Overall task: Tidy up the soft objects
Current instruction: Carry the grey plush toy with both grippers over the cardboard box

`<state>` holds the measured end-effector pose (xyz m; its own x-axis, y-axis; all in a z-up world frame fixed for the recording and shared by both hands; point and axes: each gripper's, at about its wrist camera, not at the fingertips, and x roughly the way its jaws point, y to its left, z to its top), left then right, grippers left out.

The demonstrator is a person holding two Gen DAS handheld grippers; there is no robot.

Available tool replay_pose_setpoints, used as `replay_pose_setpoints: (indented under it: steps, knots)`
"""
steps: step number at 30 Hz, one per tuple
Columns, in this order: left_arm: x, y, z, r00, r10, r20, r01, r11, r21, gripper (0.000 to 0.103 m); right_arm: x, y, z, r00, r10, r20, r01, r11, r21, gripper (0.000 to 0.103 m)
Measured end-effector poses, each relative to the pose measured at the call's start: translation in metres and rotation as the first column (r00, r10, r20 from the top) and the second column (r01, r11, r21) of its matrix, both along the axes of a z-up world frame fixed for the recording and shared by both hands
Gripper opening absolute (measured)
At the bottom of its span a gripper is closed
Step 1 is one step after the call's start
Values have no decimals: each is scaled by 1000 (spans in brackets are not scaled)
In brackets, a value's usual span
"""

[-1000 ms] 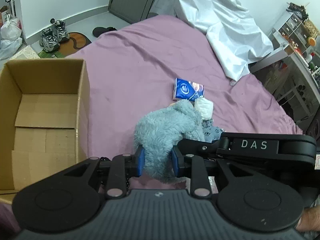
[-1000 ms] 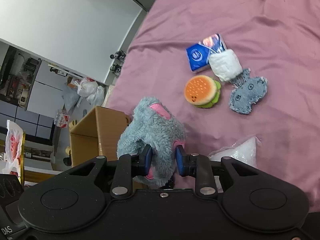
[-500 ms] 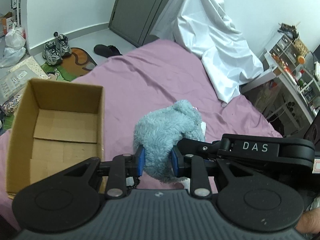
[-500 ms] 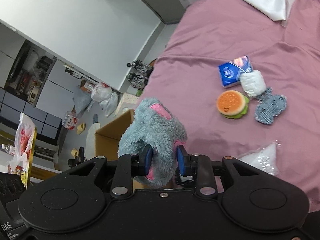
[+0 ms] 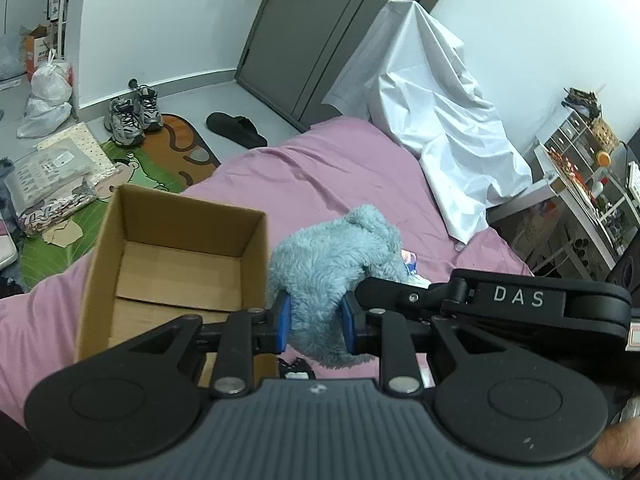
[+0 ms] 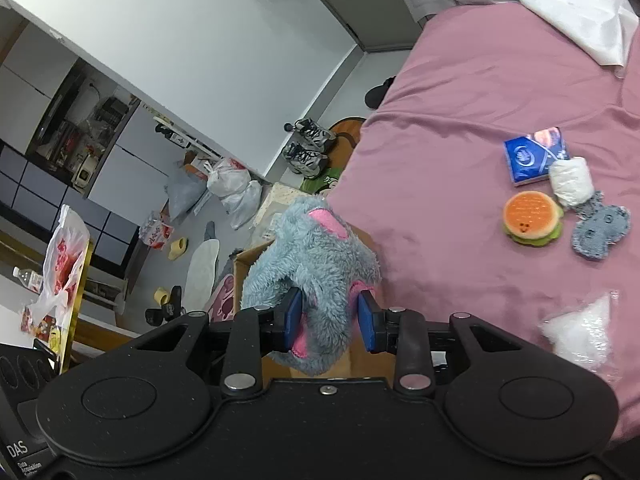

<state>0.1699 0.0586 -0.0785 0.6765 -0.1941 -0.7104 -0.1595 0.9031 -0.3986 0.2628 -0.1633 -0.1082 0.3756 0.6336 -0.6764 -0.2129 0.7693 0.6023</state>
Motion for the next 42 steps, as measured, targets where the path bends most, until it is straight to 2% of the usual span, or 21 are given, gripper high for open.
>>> replay_pose_setpoints:
  steps: [17,26,34,42]
  knots:
    - [1,59,-12,997,80,-14,-81,996,-35,24,3,56,-3,999,50,9,-50,999,-19,33]
    - [15,83,-28,993,106,-55,-109,993,-54,12,15,77,-20,998,61,-24,-62,998,-30,34]
    - [27,104,-45,985,136,-105,-142,988,-56,12,30,99,-36,994,84,-64,-86,996,-29,34]
    - [41,119,-48,979,164,-119,-169,985,-33,12,38,106,-45,991,89,-98,-88,996,6,34]
